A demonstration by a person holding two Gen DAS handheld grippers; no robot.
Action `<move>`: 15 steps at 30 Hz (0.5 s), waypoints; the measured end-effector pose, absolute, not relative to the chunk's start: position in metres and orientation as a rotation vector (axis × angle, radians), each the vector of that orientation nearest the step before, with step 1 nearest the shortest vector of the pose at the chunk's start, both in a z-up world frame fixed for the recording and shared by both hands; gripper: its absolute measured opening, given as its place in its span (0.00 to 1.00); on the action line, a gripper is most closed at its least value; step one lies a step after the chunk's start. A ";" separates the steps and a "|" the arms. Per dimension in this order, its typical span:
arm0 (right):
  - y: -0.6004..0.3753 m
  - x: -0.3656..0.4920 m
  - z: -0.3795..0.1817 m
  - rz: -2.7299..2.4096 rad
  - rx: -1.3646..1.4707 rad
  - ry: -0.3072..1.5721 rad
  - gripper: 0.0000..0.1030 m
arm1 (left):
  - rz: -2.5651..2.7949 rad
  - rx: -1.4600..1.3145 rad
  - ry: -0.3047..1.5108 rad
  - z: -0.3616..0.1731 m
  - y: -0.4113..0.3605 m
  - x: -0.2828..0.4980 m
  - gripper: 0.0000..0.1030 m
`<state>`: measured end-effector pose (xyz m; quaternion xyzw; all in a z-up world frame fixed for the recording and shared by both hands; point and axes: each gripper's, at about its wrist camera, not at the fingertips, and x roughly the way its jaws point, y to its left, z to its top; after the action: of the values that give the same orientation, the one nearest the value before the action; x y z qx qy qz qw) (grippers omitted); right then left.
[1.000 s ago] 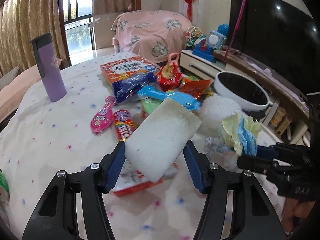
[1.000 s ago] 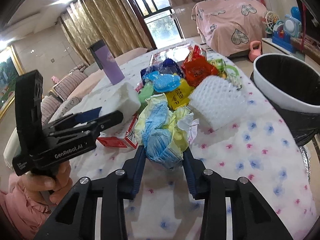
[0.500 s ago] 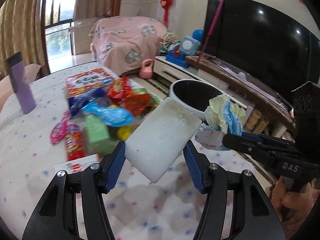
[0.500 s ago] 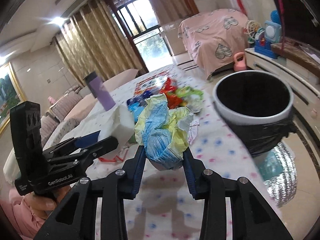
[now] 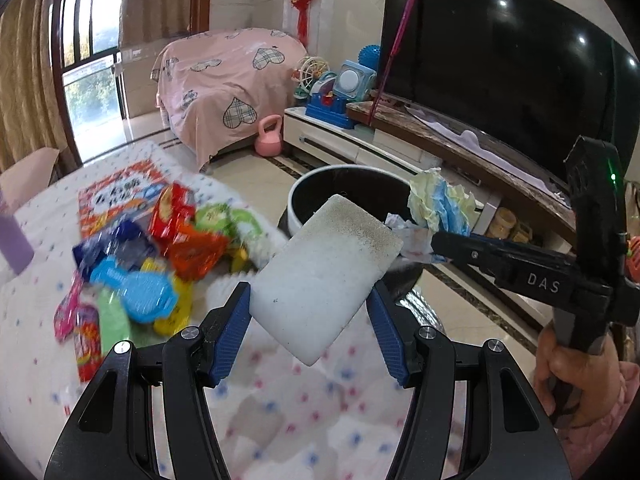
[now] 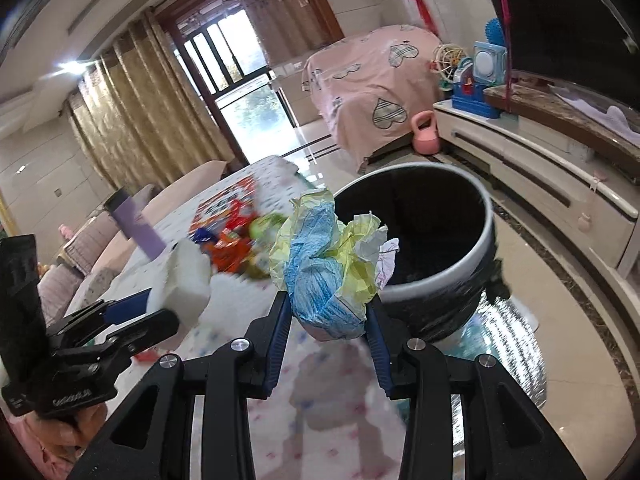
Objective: Collect trash
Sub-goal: 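Carry both items over the trash bin and open both tools to drop them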
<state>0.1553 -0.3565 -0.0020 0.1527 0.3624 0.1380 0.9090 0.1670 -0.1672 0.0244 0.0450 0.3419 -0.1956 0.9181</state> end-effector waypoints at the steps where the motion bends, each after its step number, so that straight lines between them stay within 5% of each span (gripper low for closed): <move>1: -0.361 0.158 -0.001 0.278 0.311 0.745 0.37 | -0.402 0.099 0.705 0.025 -0.172 0.172 0.57; 15: -0.399 0.222 -0.001 0.265 0.288 0.787 0.37 | -0.384 0.159 0.740 0.021 -0.229 0.238 0.57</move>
<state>0.2222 -0.3990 -0.0008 0.1393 0.3810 0.1280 0.9050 0.2380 -0.2288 0.0215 0.0770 0.3591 -0.1862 0.9113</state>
